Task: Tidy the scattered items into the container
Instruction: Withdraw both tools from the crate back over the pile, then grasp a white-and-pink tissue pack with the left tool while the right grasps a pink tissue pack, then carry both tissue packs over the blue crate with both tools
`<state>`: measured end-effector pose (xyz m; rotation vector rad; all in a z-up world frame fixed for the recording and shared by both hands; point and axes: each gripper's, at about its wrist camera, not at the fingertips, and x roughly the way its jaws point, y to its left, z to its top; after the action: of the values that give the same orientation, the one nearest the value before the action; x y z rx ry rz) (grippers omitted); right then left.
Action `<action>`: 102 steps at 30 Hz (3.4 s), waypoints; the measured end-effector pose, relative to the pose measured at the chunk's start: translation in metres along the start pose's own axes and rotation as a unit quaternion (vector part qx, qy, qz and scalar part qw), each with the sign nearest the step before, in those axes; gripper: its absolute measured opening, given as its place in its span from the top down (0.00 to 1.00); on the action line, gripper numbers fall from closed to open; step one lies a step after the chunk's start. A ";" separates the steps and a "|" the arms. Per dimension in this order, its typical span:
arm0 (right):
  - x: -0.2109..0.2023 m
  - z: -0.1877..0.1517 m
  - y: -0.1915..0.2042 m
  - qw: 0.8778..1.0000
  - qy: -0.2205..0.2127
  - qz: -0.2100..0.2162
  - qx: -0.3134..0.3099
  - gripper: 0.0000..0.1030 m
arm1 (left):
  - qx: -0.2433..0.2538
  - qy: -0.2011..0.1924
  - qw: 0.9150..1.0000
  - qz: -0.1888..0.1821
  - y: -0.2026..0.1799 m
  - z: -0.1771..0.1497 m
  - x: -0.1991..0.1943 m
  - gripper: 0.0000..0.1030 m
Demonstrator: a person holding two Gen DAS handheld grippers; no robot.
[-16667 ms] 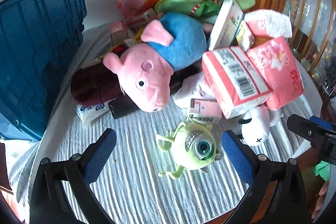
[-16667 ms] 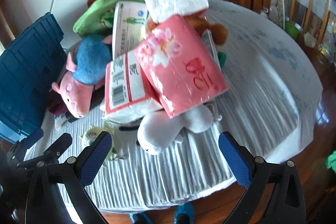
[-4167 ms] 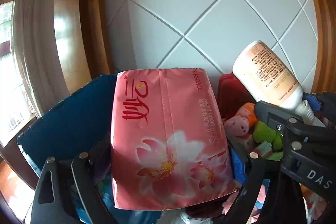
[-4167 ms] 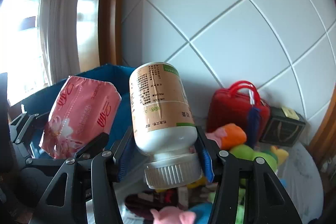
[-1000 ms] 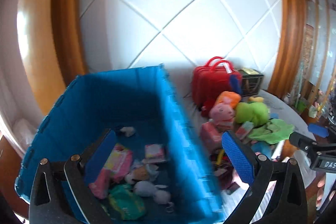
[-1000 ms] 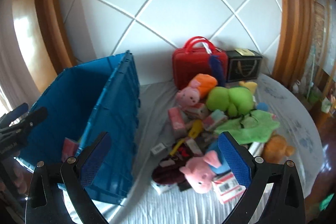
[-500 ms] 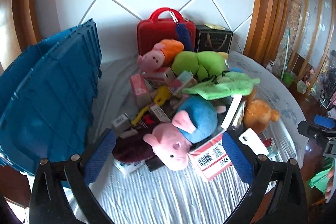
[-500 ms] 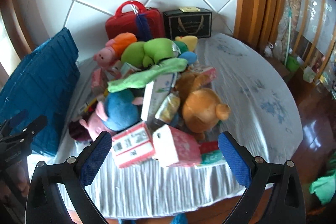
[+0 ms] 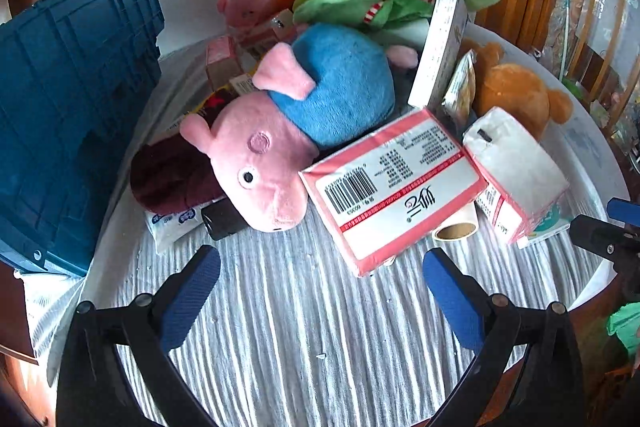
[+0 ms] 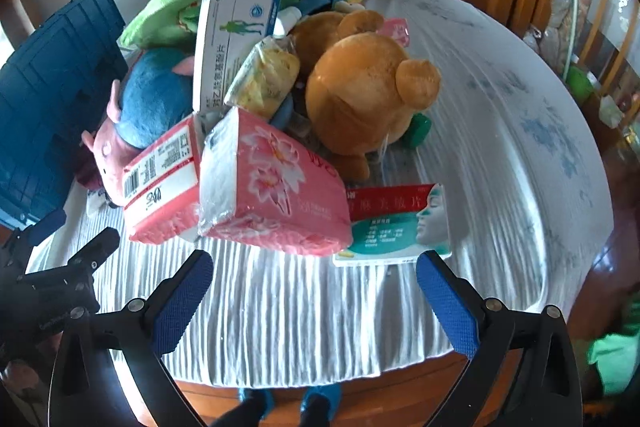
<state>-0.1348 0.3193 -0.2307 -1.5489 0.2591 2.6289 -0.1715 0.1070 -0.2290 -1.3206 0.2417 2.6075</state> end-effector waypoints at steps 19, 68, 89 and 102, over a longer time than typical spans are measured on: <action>0.057 -0.013 0.022 0.988 -0.150 -0.026 -0.035 0.05 | 0.114 -0.107 0.987 0.031 -0.054 -0.030 0.048 0.01; -0.042 0.065 0.014 0.990 -0.126 0.064 -0.011 0.36 | -0.004 -0.132 0.991 0.025 -0.024 0.072 -0.058 0.18; -0.149 0.118 0.193 0.950 -0.254 0.117 -0.141 0.36 | -0.081 -0.255 0.959 0.097 0.139 0.109 -0.184 0.17; -0.175 0.162 0.443 0.922 -0.295 0.183 -0.170 0.35 | -0.111 -0.266 0.942 0.170 0.395 0.125 -0.233 0.17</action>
<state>-0.2576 -0.0826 0.0455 -0.7282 0.0467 3.4290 -0.2356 -0.2700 0.0534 -0.6119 0.0900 3.2438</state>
